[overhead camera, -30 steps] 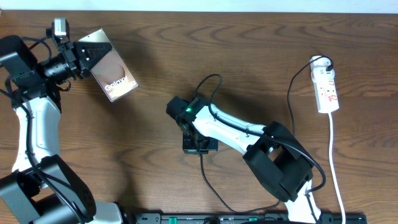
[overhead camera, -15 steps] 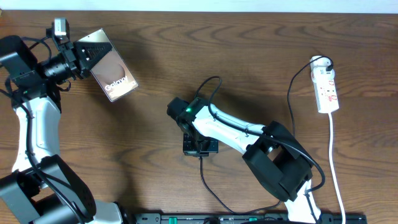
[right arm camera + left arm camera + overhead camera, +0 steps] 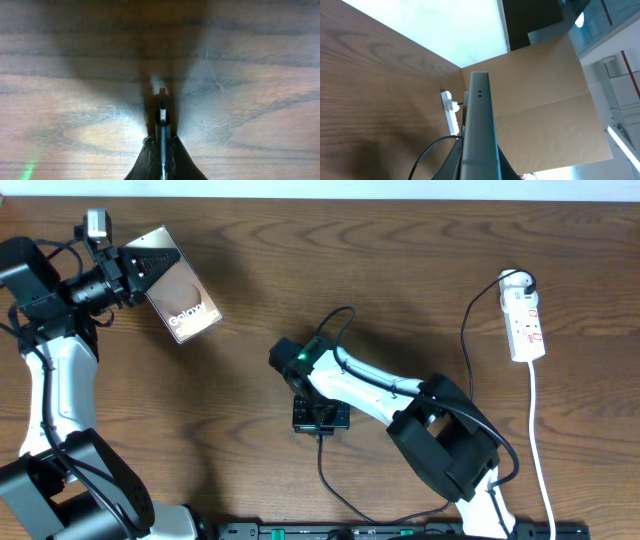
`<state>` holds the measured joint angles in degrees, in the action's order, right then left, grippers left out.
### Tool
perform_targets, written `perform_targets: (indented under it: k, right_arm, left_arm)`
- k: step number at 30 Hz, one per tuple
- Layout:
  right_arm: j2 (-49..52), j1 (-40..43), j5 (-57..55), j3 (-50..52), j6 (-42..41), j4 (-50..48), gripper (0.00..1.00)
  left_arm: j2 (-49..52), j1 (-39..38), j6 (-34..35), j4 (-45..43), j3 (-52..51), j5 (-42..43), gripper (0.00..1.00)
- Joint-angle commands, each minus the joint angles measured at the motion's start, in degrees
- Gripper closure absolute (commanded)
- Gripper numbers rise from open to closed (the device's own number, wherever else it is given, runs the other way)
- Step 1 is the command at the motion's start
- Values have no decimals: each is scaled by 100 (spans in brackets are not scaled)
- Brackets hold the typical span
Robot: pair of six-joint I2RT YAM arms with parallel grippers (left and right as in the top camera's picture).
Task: Plug charger to phone and switch on socket
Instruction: 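Close the right gripper on the black cable's plug end, then lift the cable plug with the right gripper toward the held phone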
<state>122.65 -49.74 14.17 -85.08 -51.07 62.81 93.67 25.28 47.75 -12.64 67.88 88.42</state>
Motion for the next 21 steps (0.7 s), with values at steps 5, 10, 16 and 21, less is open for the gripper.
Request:
perform_targets:
  k: [5, 10, 16, 21]
  right_arm:
    - [402, -17, 271, 46, 11, 63, 99]
    - [400, 76, 330, 37, 201, 15, 99]
    - [385, 656, 592, -367, 844, 81, 99]
    - [317, 1902, 603, -1727, 1213, 977, 99]
  left_arm:
    - [22, 4, -61, -26, 46, 170, 93]
    - [22, 4, -61, -26, 48, 170, 93]
    - [22, 4, -94, -28, 48, 170, 93]
    - [22, 4, -103, -28, 48, 170, 92]
